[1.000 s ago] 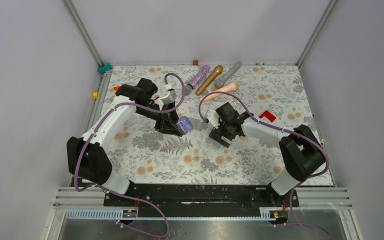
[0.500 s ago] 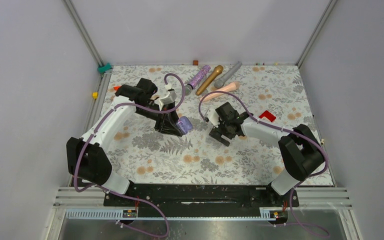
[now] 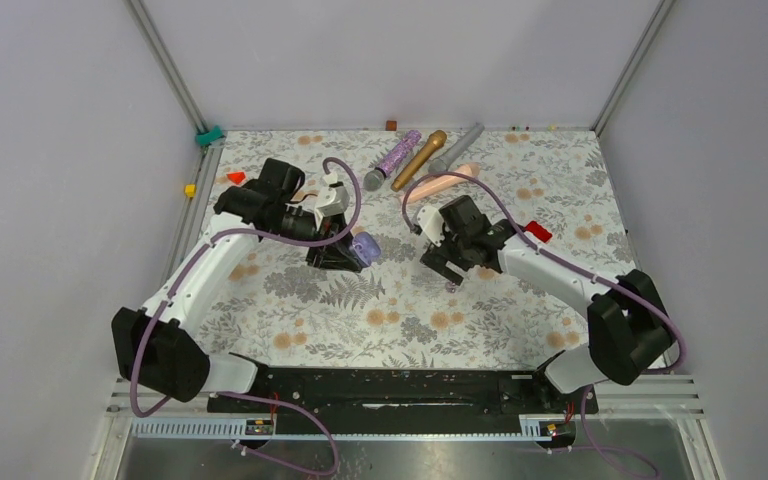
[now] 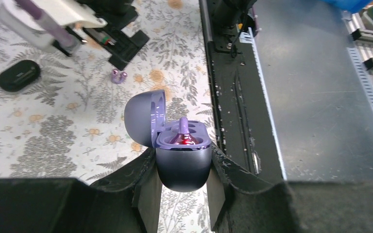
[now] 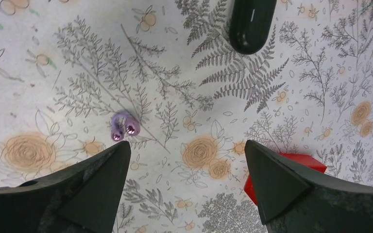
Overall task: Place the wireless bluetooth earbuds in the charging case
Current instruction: Adjust the earbud at the center of the board.
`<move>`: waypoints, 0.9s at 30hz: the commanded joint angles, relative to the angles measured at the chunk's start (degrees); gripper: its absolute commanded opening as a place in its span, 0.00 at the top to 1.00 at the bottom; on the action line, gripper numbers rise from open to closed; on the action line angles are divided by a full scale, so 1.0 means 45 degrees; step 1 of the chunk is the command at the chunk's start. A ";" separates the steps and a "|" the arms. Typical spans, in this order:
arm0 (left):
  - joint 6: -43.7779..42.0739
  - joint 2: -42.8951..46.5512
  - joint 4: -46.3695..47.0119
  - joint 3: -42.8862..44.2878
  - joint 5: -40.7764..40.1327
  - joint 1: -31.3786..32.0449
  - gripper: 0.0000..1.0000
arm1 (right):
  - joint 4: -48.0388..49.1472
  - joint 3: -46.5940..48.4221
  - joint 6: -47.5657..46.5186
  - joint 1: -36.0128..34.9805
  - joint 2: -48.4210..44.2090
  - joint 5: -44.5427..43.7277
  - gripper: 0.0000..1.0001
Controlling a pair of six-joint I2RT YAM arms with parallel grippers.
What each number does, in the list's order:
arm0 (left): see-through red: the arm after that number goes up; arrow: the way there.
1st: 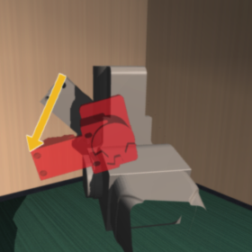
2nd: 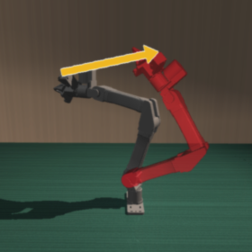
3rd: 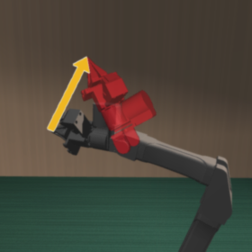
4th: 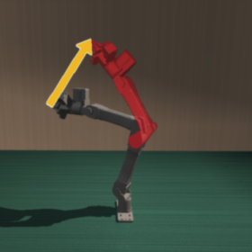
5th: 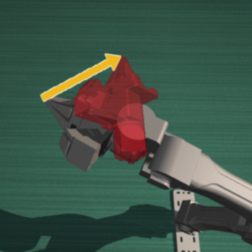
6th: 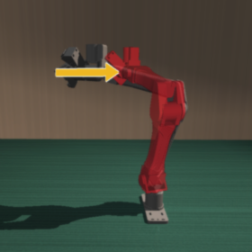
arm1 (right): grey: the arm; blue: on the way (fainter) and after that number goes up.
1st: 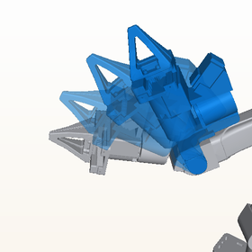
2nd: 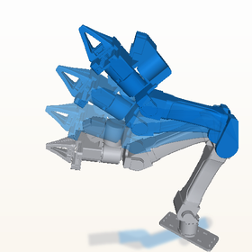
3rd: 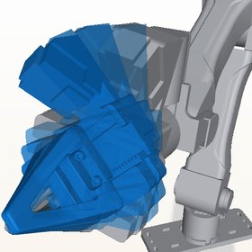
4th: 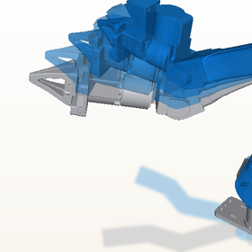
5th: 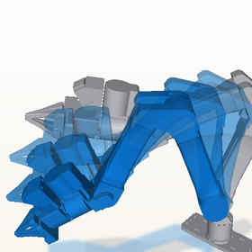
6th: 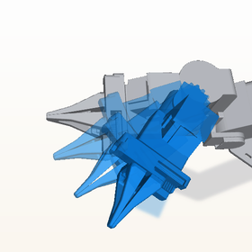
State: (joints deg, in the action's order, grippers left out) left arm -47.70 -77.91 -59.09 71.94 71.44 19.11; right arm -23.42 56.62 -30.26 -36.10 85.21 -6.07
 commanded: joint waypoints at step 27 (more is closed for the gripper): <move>0.1602 0.0726 0.2487 -0.0456 -0.1011 -0.0069 1.00 | -0.0725 -0.1170 -0.0770 -0.0219 0.0362 0.0519 0.05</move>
State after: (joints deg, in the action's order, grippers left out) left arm -40.42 -75.68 -49.58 69.71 66.98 19.11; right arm -27.20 50.43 -34.41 -36.12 85.76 -4.82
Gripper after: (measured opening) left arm 0.336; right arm 0.950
